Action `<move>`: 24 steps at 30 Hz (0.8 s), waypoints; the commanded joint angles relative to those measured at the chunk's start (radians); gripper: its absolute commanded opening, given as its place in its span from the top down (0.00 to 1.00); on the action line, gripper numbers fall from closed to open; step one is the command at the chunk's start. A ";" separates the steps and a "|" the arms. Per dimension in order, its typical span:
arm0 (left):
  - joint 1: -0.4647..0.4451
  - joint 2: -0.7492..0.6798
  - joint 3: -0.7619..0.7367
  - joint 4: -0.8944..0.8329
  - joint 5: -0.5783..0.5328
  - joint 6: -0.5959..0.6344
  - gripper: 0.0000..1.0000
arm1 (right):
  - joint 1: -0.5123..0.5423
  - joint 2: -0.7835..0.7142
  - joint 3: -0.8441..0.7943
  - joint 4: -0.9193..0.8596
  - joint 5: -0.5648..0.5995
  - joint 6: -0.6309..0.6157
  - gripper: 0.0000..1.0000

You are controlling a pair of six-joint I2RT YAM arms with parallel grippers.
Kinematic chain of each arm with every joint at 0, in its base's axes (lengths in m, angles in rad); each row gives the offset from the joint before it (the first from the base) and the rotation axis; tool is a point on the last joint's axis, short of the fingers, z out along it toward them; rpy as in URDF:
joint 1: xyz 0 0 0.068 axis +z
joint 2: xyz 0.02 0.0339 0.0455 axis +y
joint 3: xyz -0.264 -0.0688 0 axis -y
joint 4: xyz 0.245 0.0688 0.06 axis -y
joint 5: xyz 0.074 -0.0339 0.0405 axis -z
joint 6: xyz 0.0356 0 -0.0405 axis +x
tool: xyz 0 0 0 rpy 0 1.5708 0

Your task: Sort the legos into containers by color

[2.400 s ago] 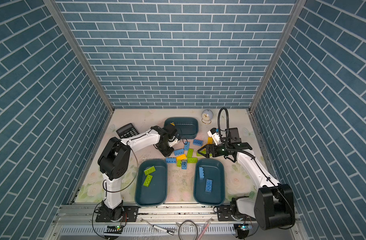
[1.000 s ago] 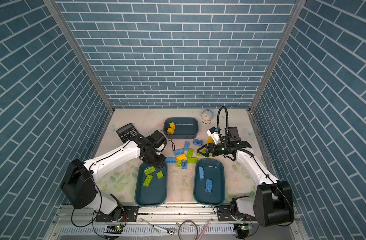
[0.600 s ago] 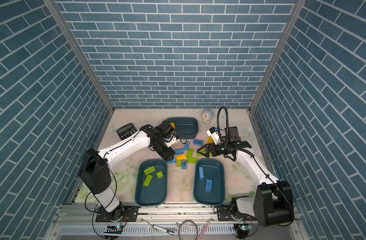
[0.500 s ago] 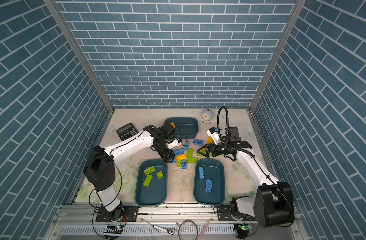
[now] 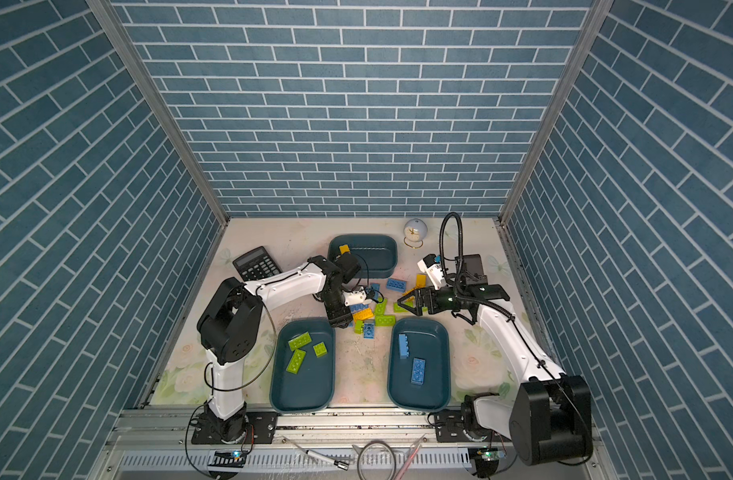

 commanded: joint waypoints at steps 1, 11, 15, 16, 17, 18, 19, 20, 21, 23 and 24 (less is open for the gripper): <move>-0.005 0.020 0.022 0.010 -0.031 0.054 0.33 | -0.006 -0.022 -0.011 -0.029 -0.001 -0.056 0.02; -0.004 0.060 0.013 0.060 -0.120 0.069 0.58 | -0.008 -0.006 -0.007 -0.023 -0.005 -0.056 0.02; -0.004 0.061 0.009 0.077 -0.121 0.076 0.70 | -0.008 -0.003 -0.011 -0.021 -0.004 -0.056 0.02; -0.004 0.061 0.010 0.077 -0.119 0.077 0.73 | -0.007 -0.004 -0.013 -0.020 -0.004 -0.056 0.02; -0.004 0.060 0.013 0.075 -0.121 0.078 0.78 | -0.007 -0.005 -0.015 -0.019 -0.004 -0.056 0.02; -0.004 0.057 0.015 0.072 -0.123 0.078 0.79 | -0.008 -0.006 -0.017 -0.018 -0.003 -0.056 0.02; -0.004 0.053 0.019 0.069 -0.125 0.079 0.79 | -0.009 -0.007 -0.017 -0.018 -0.002 -0.056 0.02; -0.004 0.047 0.022 0.064 -0.129 0.080 0.79 | -0.009 -0.008 -0.019 -0.019 0.000 -0.056 0.02; -0.005 0.042 0.027 0.059 -0.131 0.079 0.79 | -0.009 -0.008 -0.018 -0.018 0.000 -0.056 0.02; -0.004 0.022 0.041 0.035 -0.139 0.080 0.79 | -0.009 -0.008 -0.018 -0.015 0.000 -0.054 0.02; -0.004 0.011 0.050 0.023 -0.140 0.078 0.79 | -0.012 -0.008 -0.017 -0.015 0.000 -0.054 0.02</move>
